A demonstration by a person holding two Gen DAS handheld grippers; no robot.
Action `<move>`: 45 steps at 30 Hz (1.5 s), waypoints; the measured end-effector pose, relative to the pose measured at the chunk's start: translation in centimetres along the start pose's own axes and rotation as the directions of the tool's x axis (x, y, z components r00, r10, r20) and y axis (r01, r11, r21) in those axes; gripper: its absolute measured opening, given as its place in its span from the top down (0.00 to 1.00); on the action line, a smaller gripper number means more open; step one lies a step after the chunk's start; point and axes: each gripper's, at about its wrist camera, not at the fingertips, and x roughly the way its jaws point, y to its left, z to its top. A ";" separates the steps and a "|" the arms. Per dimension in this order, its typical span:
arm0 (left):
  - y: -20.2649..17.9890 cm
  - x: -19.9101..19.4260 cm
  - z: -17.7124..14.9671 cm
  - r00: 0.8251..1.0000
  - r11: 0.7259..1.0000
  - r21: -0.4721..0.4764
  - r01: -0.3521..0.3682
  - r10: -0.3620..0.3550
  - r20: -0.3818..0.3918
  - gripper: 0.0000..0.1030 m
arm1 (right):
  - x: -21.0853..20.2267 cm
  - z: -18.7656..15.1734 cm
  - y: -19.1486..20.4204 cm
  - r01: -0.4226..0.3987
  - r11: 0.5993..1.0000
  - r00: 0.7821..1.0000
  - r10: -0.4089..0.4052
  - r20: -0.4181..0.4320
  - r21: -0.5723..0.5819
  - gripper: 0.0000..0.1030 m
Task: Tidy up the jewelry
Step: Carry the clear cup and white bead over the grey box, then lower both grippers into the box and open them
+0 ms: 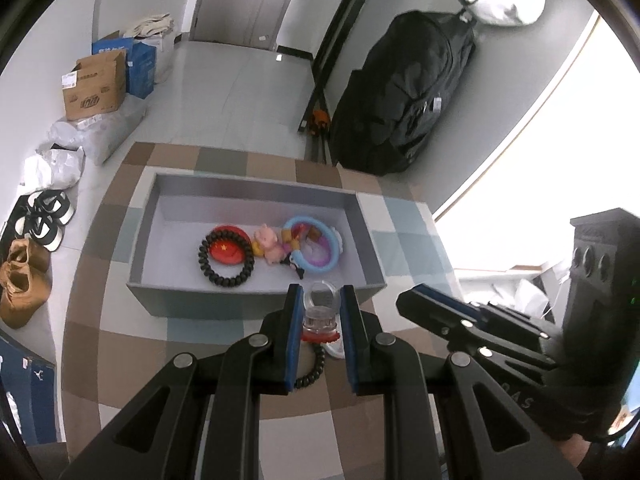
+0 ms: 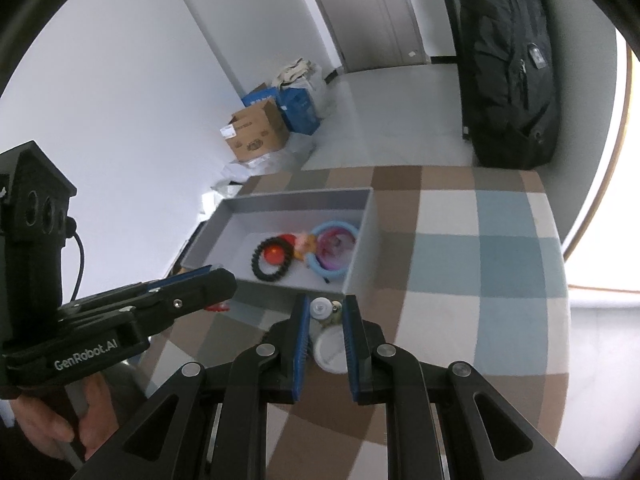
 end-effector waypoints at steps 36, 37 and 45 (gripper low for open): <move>3.8 3.8 5.1 1.000 0.992 -0.124 -0.023 0.022 -0.005 0.87 | 5.1 6.3 -0.5 -0.069 0.995 0.998 0.069 -0.001 0.069 0.85; 3.8 3.9 5.1 1.000 0.992 -0.125 -0.023 0.022 -0.008 0.87 | 5.1 6.2 -0.6 -0.070 0.995 0.998 0.070 -0.004 0.071 0.85; 4.1 4.5 5.0 0.999 0.989 -0.139 -0.041 0.040 -0.015 0.87 | 5.5 6.1 -1.6 -0.126 0.981 0.991 0.131 -0.023 0.150 0.82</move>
